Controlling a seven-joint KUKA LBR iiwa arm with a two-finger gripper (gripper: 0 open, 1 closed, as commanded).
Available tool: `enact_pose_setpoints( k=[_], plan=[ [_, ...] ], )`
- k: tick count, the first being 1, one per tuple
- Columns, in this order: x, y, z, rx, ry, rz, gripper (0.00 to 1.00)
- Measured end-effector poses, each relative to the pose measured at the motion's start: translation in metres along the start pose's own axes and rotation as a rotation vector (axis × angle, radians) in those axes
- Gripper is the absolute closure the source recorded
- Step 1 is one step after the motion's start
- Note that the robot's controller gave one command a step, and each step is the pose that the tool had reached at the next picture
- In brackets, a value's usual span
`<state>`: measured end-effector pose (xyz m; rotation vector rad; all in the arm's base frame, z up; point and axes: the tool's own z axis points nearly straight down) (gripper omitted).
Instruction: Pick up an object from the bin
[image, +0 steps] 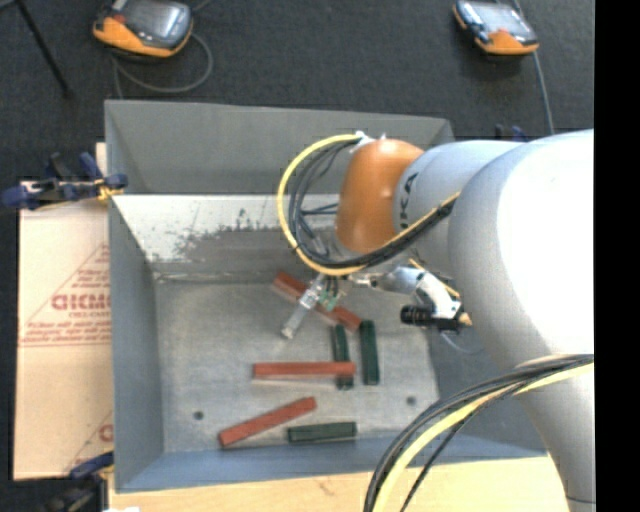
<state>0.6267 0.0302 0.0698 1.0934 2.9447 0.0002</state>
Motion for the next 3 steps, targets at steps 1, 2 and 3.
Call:
enact_pose_setpoints(
  k=[1,2,3],
  plan=[
    [-0.002,-0.001,-0.001,0.000,-0.003,-0.002,0.00],
    [-0.002,0.000,-0.001,0.000,-0.004,-0.004,1.00],
    [-0.005,0.000,-0.081,-0.007,-0.007,-0.007,1.00]
  ],
)
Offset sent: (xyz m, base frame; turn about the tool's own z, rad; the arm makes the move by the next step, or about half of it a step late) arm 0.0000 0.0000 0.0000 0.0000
